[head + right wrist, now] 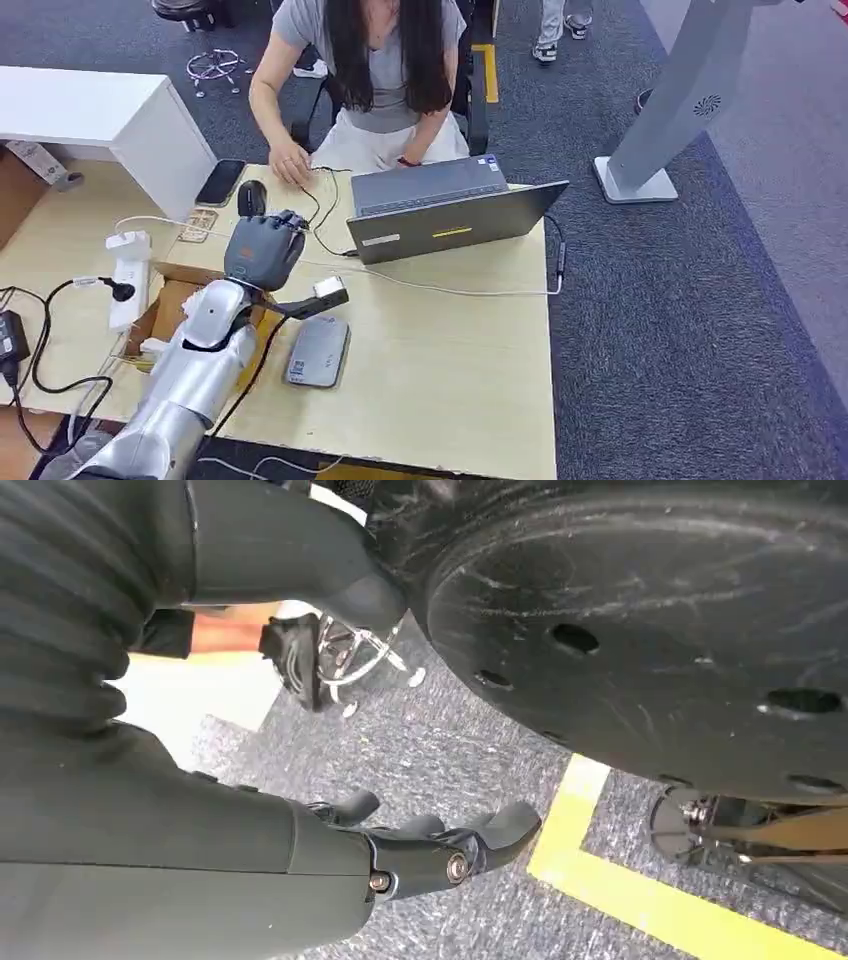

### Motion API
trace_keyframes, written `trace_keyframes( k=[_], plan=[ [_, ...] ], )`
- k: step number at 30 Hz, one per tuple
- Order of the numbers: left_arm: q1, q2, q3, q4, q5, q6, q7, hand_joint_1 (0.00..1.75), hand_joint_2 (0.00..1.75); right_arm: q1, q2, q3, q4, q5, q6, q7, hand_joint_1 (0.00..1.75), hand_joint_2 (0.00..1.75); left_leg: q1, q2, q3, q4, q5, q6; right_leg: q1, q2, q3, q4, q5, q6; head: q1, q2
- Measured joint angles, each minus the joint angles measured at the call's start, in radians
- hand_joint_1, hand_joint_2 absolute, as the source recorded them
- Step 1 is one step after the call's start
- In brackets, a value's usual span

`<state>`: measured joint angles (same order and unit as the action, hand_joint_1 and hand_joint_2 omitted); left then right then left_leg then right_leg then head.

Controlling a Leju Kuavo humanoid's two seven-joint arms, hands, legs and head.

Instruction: Pass the card to the sensor for recognition and then transmit it.

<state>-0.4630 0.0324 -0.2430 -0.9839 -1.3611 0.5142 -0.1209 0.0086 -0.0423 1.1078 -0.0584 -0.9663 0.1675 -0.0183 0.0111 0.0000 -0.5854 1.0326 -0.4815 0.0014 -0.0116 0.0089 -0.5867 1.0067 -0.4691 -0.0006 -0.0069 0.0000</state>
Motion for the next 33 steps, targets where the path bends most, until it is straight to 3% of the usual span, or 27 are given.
trace_keyframes(
  k=[5, 12, 33],
  plan=[
    [0.087, -0.011, -0.066, -0.143, -0.012, -0.013, 0.003, 1.75, 1.75, 0.005, 0.002, 0.000, 0.000, -0.023, -0.001, -0.006, 0.00, 1.75, 0.000, 0.001, 0.000, 0.000, -0.001, 0.000, -0.001, 0.001, 0.000, 0.000, 0.000, 0.000, 0.000, 0.000],
    [0.215, -0.013, -0.157, -0.318, -0.036, -0.028, 0.055, 1.75, 1.75, 0.009, 0.014, -0.003, 0.009, -0.040, -0.002, -0.013, 0.00, 1.75, 0.000, 0.000, 0.000, 0.000, -0.001, 0.001, -0.001, 0.000, 0.000, 0.000, -0.002, 0.001, 0.000, 0.000],
    [0.245, -0.011, -0.172, -0.382, -0.036, -0.029, 0.057, 1.75, 1.75, 0.009, 0.018, -0.003, 0.016, -0.042, -0.001, -0.015, 0.00, 1.75, 0.000, 0.000, 0.000, 0.000, -0.001, 0.001, -0.001, 0.000, 0.000, 0.000, -0.002, 0.001, 0.000, 0.000]
  ],
)
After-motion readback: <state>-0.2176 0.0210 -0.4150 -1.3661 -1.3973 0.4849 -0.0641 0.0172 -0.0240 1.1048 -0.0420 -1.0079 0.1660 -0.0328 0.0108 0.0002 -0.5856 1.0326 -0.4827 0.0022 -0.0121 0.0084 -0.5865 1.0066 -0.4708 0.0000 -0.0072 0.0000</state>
